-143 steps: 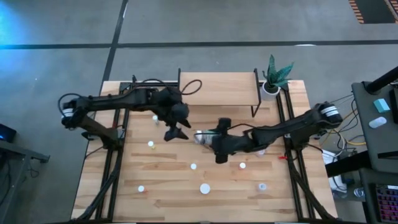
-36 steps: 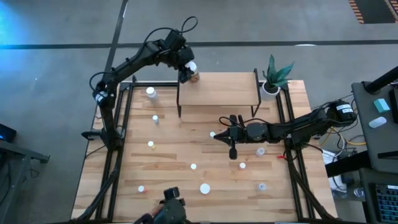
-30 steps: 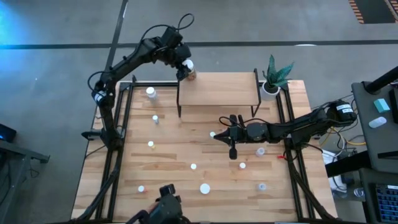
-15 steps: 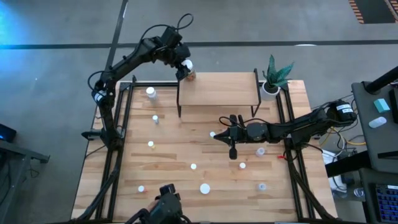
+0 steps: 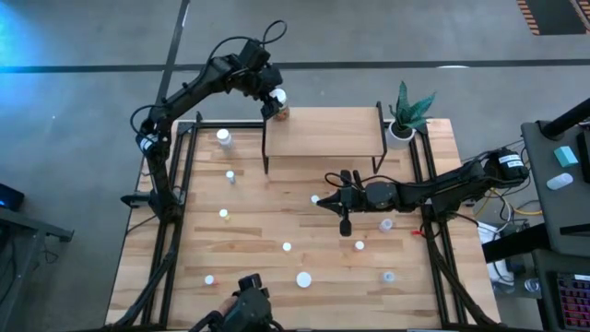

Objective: Pick and place medicine bottles onto shelf by color
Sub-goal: Put the green pill bottle on the shelf

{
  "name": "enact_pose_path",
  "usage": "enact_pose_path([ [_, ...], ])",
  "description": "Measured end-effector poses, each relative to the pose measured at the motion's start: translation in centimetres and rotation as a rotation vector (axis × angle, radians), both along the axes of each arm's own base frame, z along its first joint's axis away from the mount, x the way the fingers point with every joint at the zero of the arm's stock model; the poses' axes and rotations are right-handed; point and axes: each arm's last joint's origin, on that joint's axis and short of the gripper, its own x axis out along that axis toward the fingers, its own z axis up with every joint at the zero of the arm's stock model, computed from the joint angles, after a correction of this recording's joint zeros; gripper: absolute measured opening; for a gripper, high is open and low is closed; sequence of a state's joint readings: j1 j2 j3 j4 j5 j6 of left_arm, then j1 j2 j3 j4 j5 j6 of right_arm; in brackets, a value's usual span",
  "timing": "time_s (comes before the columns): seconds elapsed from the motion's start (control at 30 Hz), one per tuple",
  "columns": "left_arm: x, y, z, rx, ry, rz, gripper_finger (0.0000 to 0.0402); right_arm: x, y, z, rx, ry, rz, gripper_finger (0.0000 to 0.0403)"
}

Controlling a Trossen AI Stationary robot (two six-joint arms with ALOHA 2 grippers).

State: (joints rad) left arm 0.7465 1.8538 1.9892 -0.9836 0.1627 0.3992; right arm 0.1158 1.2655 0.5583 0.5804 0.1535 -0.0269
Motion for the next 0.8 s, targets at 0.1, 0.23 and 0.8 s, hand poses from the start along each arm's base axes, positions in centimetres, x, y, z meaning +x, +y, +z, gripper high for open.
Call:
enact_pose_path([
  [0.1,0.05,0.00,-0.07,-0.005,-0.005,0.001,0.0241,0.00,0.00,0.00,0.000,0.000,0.000,0.0013],
  [0.23,0.14,0.06,-0.39,-0.020,-0.010,0.007,0.0242,0.00,0.00,0.00,0.000,0.000,0.000,0.0013],
  [0.8,0.33,-0.03,-0.31,-0.034,-0.029,0.027,0.0243,0.00,0.01,0.00,0.000,0.000,0.004,0.0013],
])
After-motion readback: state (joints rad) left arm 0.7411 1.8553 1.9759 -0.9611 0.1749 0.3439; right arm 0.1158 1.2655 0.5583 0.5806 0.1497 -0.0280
